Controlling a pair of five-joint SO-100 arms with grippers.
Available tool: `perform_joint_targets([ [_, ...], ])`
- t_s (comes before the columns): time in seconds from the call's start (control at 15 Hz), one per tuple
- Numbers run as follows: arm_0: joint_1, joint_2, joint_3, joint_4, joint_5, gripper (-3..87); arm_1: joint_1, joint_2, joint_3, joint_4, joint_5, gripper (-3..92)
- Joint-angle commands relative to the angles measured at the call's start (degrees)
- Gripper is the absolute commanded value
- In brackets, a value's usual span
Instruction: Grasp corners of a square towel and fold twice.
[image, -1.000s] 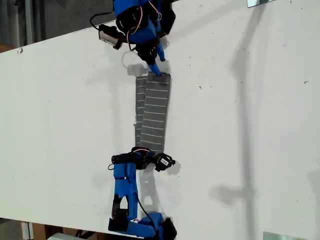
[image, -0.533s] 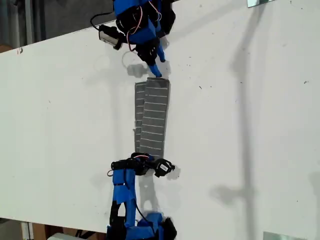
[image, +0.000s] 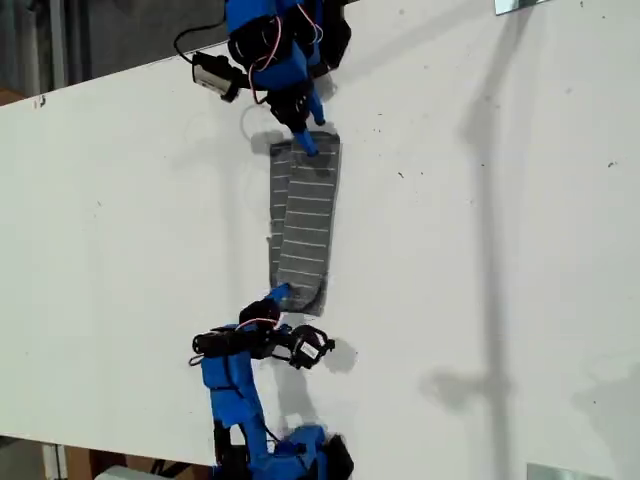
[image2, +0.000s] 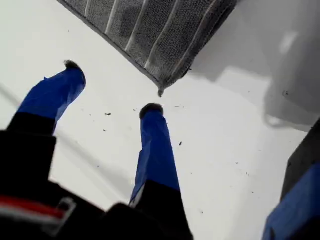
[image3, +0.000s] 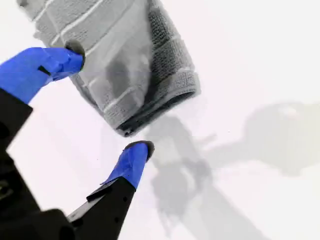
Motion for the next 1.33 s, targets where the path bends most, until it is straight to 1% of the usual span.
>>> perform_joint_targets([
  [0.0, -0.7, 15.6, 10.5, 0.0, -1.8, 32.4, 3.0, 0.0, -1.1, 1.3, -2.0, 28.2],
  [0.13, -1.6, 24.3, 21.9, -2.6, -2.6, 30.6, 5.6, -0.5, -0.2, 0.9, -4.4, 28.5],
  [0.27, -2.3, 31.5, 29.4, -4.0, -3.0, 29.4, 8.3, -1.9, 0.7, 0.1, -6.8, 28.0],
  [0.4, -2.7, 36.5, 33.5, -4.2, -3.3, 28.6, 10.4, -4.9, 1.3, -1.1, -8.0, 30.2],
  [0.6, -2.3, 39.2, 35.9, -4.5, -3.6, 27.8, 12.8, -10.5, 1.6, -0.9, -8.9, 30.1],
  [0.73, -2.1, 39.6, 36.0, -4.8, -3.6, 27.7, 17.2, -15.6, 1.8, -0.3, -12.0, 29.6],
  [0.8, -2.0, 39.9, 36.0, -4.8, -3.6, 27.6, 18.6, -23.1, 0.6, -2.0, -14.1, 29.8],
  [0.93, -2.0, 40.6, 36.4, -5.2, -3.7, 27.6, 19.9, -43.2, -6.2, -8.3, -18.5, 30.2],
  [1.0, -1.8, 40.9, 36.5, -5.3, -3.9, 27.6, 20.4, -51.3, -10.6, -9.6, -19.8, 30.3],
  [1.27, -1.7, 42.5, 37.2, -4.9, -4.1, 27.6, 19.2, -51.3, -13.6, -14.9, -21.2, 30.4],
])
